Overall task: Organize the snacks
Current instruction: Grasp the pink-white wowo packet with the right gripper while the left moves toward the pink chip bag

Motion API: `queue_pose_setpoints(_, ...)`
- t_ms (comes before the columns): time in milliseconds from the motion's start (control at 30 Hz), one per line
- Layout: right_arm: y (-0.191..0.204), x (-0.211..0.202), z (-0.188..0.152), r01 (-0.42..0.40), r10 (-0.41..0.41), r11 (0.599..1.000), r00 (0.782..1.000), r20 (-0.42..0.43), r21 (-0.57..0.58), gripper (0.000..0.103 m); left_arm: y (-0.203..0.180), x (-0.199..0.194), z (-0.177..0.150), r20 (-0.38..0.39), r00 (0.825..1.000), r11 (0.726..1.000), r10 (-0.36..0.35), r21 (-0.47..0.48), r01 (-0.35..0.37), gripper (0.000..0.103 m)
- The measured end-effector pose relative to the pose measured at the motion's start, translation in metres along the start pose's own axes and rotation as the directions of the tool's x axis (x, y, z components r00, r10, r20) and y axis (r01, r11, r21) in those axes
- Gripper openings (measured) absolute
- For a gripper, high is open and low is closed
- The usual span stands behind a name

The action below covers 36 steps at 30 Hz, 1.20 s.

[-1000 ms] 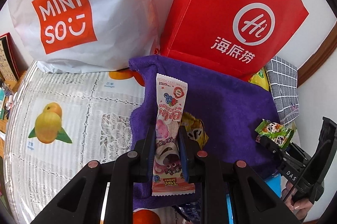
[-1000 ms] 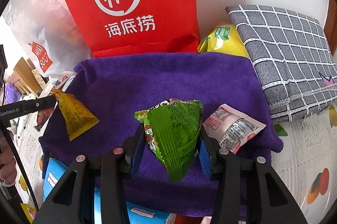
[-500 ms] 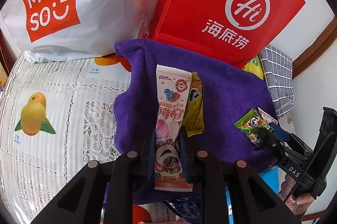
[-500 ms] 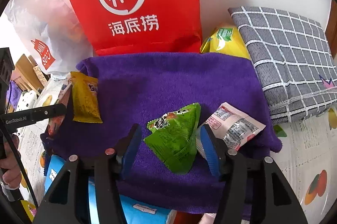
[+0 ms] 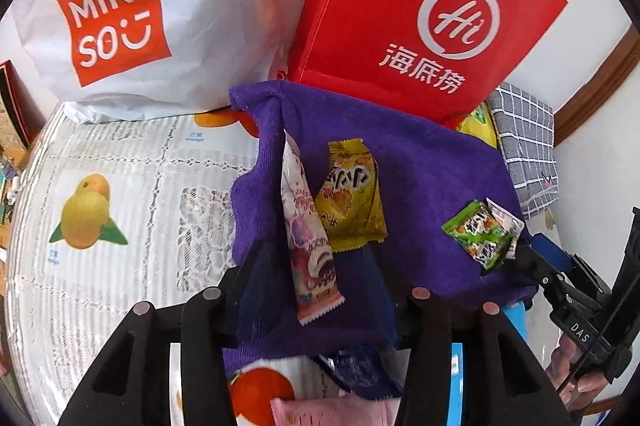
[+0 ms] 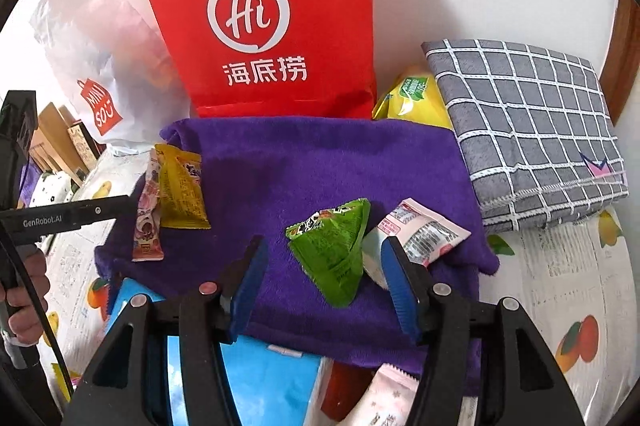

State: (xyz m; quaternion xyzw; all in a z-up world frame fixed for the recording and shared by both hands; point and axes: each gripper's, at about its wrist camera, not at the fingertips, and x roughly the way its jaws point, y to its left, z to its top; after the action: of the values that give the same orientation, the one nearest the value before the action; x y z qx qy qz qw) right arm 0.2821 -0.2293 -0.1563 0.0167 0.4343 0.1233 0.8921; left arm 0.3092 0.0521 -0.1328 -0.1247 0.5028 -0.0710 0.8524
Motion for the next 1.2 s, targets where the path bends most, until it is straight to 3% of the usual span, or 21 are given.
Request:
queue_pose_setpoints(200, 0.003, -0.028, -0.013, 0.014, -0.014, 1.000, 0.999, 0.029, 0.002, 0.058, -0.001, -0.025, -0.016, 0.016, 1.000, 1.000, 0.010, 0.004, -0.010, 0.047)
queue_pose_setpoints(400, -0.002, -0.065, -0.030, 0.078, -0.078, 0.997, 0.995, 0.064, 0.003, 0.058, 0.004, -0.059, -0.036, 0.047, 0.999, 1.000, 0.025, 0.000, -0.025, 0.050)
queue_pose_setpoints(700, -0.024, -0.093, -0.064, 0.119, -0.123, 0.991, 0.991, 0.047, 0.068, 0.058, 0.007, -0.092, -0.069, 0.069, 0.997, 0.999, 0.037, -0.002, -0.037, 0.050)
queue_pose_setpoints(900, -0.040, -0.089, -0.084, 0.125, -0.127, 0.985, 0.992, 0.016, 0.115, 0.057, 0.010, -0.099, -0.088, 0.065, 0.997, 0.999, 0.048, 0.000, -0.049, 0.050)
queue_pose_setpoints(1200, -0.046, -0.051, -0.096, 0.069, -0.063, 0.985, 0.997, -0.046, 0.159, 0.057, 0.018, -0.091, -0.101, 0.045, 0.997, 0.998, 0.062, -0.027, -0.060, 0.050)
